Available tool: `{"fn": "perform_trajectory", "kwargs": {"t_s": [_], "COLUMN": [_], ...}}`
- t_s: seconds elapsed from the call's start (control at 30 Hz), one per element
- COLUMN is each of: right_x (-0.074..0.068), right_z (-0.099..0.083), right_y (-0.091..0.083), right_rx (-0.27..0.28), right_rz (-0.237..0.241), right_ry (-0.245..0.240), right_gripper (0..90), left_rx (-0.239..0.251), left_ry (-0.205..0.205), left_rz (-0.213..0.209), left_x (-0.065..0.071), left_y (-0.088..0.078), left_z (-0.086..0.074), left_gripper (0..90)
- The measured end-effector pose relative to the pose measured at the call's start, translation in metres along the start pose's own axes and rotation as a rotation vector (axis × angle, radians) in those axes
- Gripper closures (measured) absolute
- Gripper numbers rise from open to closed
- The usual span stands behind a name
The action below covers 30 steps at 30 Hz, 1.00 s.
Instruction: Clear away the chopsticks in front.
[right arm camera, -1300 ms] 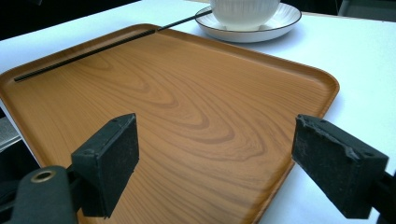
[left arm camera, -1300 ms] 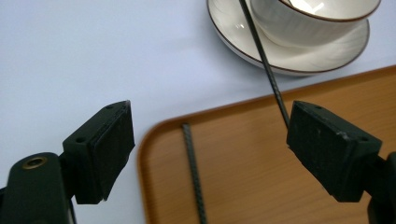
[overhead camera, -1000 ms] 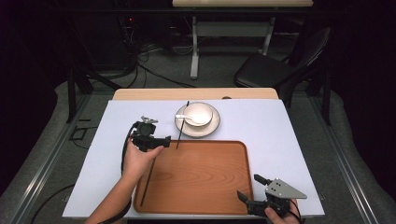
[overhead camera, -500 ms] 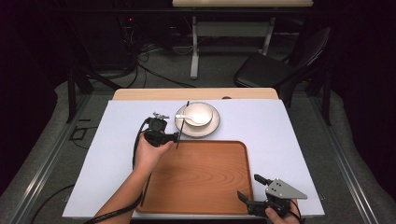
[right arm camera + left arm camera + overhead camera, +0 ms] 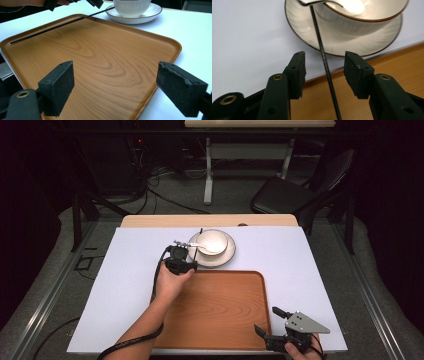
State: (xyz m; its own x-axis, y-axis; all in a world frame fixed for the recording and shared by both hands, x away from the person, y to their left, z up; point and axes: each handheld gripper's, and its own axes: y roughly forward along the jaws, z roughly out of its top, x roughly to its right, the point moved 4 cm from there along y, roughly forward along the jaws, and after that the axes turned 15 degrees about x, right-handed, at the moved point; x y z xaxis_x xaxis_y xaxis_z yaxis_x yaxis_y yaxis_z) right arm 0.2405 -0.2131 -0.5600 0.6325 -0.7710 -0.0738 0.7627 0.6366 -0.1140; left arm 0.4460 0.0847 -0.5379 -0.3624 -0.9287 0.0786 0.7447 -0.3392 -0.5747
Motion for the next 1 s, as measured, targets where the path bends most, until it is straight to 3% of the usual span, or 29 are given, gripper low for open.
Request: {"fn": "perform_trajectory", "kwargs": {"t_s": [0.1, 0.43, 0.77, 1.0], "right_x": [0.000, 0.000, 0.000, -0.001], "right_z": [0.000, 0.000, 0.001, 0.001], "right_y": [0.000, 0.000, -0.001, -0.001], "right_rx": [0.001, -0.001, 0.002, 0.003], "right_rz": [0.000, 0.003, 0.006, 0.007], "right_ry": [0.002, 0.002, 0.004, 0.004], "right_gripper": [14.5, 14.5, 14.4, 14.5], "left_rx": [-0.016, -0.091, -0.123, -0.141], "left_ry": [-0.009, -0.101, -0.143, -0.151], "left_rz": [0.019, -0.009, 0.005, 0.025], "left_x": [-0.002, -0.002, -0.005, -0.007], "left_y": [0.004, 0.014, 0.021, 0.023], "left_z": [-0.002, -0.009, -0.009, -0.009], "left_gripper": [58.6, 65.8, 74.6, 81.8]}}
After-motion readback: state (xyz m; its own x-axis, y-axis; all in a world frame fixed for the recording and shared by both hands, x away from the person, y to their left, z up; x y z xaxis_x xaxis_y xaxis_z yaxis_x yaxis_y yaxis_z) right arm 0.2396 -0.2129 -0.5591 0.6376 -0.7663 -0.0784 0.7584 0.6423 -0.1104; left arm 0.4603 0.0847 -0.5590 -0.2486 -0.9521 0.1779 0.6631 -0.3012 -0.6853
